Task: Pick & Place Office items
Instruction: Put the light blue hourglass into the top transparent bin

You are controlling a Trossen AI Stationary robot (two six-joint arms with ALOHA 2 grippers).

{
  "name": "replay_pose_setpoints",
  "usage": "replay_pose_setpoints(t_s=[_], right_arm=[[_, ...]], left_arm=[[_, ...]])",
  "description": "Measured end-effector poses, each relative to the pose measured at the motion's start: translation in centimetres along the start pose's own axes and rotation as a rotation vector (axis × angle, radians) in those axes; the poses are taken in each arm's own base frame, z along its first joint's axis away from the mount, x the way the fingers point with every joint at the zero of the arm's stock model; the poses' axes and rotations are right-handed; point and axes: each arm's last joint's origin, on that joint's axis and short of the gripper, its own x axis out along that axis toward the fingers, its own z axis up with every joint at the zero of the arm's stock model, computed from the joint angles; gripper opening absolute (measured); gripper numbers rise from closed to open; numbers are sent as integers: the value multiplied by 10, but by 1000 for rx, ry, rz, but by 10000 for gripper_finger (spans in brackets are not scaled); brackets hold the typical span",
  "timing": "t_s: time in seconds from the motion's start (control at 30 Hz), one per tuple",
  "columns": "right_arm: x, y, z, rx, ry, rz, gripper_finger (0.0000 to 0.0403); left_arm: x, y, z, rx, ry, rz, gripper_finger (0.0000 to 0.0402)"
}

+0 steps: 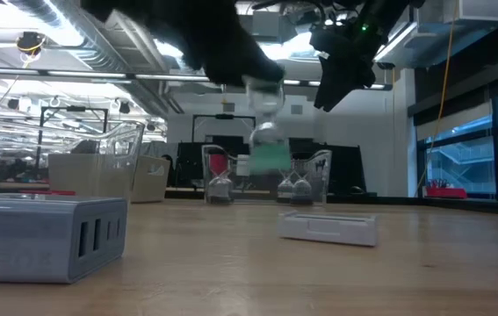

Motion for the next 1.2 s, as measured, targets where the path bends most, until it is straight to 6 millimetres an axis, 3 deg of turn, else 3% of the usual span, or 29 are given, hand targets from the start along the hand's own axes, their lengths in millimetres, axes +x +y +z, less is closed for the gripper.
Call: replay_pose_setpoints(t_s=[0.13, 0.3, 0.5, 0.67, 0.9, 1.2], right_arm=[[0, -1, 0, -14, 6, -4, 245], [-2, -1, 1, -31, 6, -5, 245], [-11, -1, 12, -24, -34, 3, 245], [-15, -2, 17, -24, -57, 8, 245], [-15, -2, 17, -47, -53, 6, 245], [-15, -5, 18, -42, -61, -42, 245]], left_arm=[[-23, 26, 17, -43, -54, 274, 206], [-44, 72, 36, -72, -152, 473, 207], [-38, 146, 20, -180, -124, 582, 208], [-29, 195, 3, -267, -167, 556, 209], [-7, 227, -27, -299, -151, 548, 209], [16, 251, -38, -324, -27, 520, 209]])
